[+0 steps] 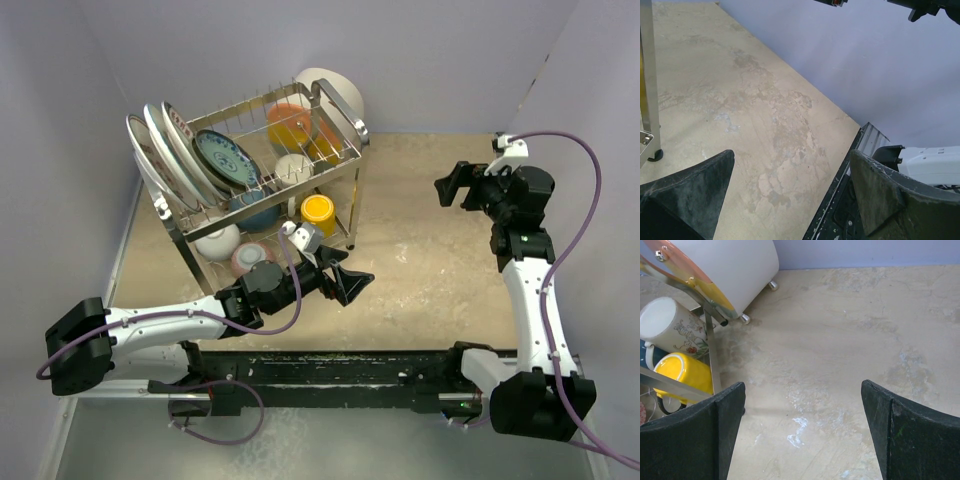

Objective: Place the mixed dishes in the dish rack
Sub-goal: Reset both arms

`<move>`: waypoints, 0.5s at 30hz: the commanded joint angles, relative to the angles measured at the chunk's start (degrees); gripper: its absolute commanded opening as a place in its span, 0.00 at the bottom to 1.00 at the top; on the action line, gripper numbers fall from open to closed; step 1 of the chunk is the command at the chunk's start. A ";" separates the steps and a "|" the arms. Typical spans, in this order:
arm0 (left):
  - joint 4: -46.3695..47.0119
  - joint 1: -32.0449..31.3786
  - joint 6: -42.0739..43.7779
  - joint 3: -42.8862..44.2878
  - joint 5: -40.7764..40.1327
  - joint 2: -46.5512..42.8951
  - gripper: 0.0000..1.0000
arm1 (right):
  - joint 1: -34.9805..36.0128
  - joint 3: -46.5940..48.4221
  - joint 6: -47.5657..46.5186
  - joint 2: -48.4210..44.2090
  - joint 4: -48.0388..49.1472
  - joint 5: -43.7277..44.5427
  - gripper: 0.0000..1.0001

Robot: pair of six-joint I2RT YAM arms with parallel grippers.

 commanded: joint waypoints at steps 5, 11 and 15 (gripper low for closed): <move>1.23 -0.15 -0.93 0.20 -0.56 -0.06 0.99 | -0.32 -1.28 -2.68 -0.90 3.41 -2.96 1.00; 1.27 -0.15 -1.02 0.51 -0.41 0.63 0.99 | -0.32 -1.91 -3.64 -0.81 3.39 -3.17 1.00; 1.19 -0.13 -0.92 0.48 -0.49 0.66 0.99 | -0.32 -2.57 -3.87 -0.73 3.82 -3.16 1.00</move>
